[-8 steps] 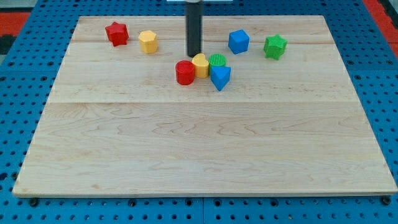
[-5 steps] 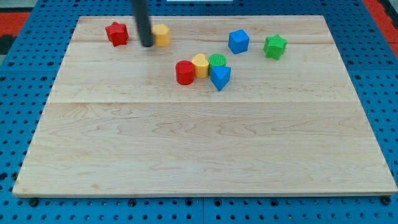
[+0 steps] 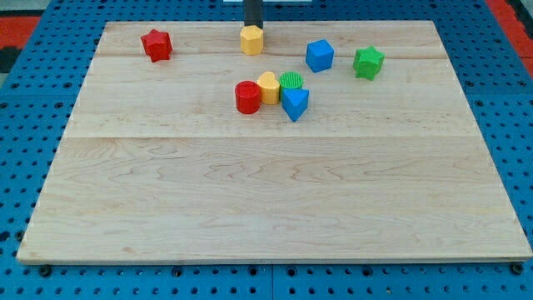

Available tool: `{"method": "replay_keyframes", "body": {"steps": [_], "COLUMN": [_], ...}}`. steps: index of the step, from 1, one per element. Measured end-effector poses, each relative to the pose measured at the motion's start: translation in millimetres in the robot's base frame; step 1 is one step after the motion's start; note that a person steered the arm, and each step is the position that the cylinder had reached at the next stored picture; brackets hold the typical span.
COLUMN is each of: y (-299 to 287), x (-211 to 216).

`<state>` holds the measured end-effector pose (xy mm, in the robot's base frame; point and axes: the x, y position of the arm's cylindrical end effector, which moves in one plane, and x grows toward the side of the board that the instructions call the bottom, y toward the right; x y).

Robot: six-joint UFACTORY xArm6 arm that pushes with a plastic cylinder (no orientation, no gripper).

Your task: Move yellow hexagon towards top center

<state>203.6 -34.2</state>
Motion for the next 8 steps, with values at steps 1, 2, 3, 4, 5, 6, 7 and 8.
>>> {"method": "replay_keyframes", "body": {"steps": [1,2,3,4,5,6,7,8], "y": [-29.1,-59.6,-59.6,-55.1,-36.2,-10.2,8.7,19.3], "x": [-11.8,-10.4,-10.4,5.7,37.9,63.2,63.6,70.4]}}
